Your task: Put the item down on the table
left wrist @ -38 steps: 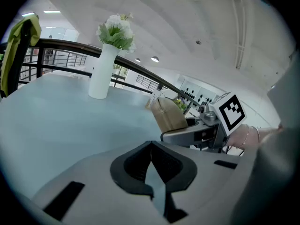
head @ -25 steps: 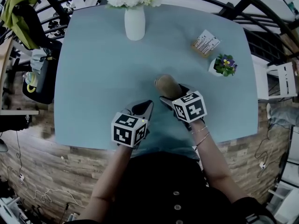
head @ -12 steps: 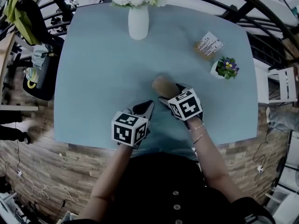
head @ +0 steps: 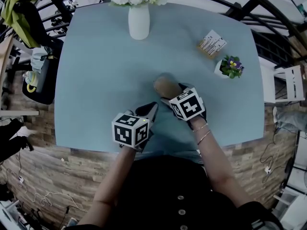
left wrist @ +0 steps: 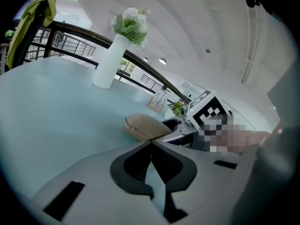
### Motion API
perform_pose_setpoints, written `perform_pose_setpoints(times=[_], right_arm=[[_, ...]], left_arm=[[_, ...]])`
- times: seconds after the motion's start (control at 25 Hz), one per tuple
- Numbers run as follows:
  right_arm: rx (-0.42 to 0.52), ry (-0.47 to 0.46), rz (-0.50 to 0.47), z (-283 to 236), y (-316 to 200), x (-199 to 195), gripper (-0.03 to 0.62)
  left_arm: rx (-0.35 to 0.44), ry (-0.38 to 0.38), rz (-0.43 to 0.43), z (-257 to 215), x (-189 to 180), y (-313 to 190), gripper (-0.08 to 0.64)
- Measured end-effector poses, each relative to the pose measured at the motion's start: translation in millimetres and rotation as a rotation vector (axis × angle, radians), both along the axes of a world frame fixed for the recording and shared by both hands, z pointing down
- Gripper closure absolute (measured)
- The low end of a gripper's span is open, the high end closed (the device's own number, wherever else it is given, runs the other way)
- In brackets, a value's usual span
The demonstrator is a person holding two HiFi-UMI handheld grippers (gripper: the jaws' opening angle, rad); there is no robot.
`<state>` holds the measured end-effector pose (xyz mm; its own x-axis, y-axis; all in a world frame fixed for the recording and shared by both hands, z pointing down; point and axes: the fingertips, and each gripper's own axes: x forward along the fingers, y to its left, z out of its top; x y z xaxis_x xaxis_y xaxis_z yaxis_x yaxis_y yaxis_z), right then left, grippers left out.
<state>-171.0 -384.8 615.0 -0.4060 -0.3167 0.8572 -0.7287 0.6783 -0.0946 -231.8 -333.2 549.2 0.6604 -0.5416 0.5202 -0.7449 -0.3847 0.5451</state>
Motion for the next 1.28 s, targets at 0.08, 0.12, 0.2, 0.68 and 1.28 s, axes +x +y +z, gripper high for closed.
perform_pose_setpoints(times=[0.08,0.12,0.2,0.68,1.28], right_arm=[[0.014,0.002,-0.004,-0.5,-0.1,-0.4,0.181],[0.021,0.001,-0.005,-1.1,0.1,-0.6,0.181],[0.026,-0.009,-0.003,-3.0,1.3,-2.2,0.178],[0.136,-0.129,0.056,-41.0,-5.6,-6.8,0.166],[0.342,-0.398,0.151,-130.1,4.5,-16.0,0.39]], left_arm=[[-0.003,-0.001,0.001,0.5,-0.5,0.1,0.542],[-0.004,-0.001,0.002,0.4,-0.5,0.1,0.541],[-0.002,0.001,0.003,-0.2,-0.7,-0.1,0.541],[0.019,-0.011,0.016,-3.3,-4.8,-6.4,0.541],[0.124,-0.015,0.041,-37.9,-3.8,-14.1,0.542]])
